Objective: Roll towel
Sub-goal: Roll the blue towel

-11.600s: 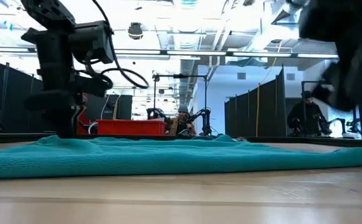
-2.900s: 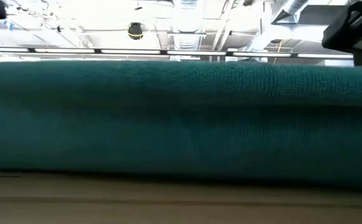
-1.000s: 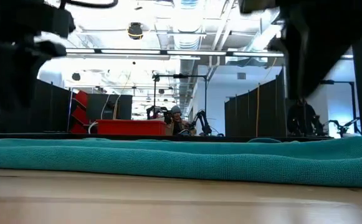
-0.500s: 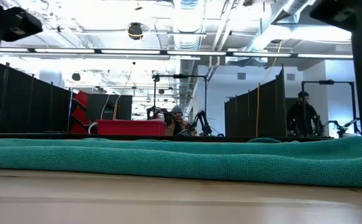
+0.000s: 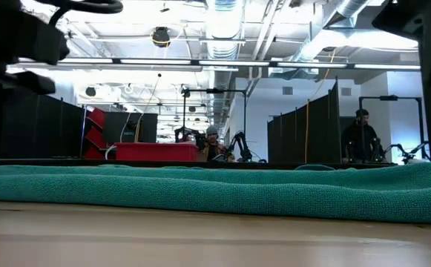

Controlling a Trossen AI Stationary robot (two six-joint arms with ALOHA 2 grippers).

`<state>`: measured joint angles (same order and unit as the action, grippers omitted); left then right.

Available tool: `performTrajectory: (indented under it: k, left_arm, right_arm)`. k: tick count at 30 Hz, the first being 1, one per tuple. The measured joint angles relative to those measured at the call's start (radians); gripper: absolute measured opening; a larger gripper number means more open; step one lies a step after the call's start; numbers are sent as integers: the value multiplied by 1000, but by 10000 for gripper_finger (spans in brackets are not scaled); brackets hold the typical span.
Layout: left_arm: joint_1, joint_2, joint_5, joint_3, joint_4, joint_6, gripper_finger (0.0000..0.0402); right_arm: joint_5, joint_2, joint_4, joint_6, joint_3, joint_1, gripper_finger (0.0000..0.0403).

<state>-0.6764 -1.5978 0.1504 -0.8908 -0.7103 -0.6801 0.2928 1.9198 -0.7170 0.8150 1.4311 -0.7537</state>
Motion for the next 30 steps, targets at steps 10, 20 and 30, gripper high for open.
performTrajectory:
  k: [10, 20, 30]
  left_arm:
    - [30, 0, -7, 11, -9, -4, 111]
    - [36, 1, -6, 11, -9, -5, 111]
    - [38, 1, -4, 11, -10, 2, 111]
  right_arm:
    - [5, -19, -20, 12, 0, 46, 123]
    - [-118, -20, -30, -56, 0, 299, 123]
    - [-189, 11, 7, -190, 0, 437, 123]
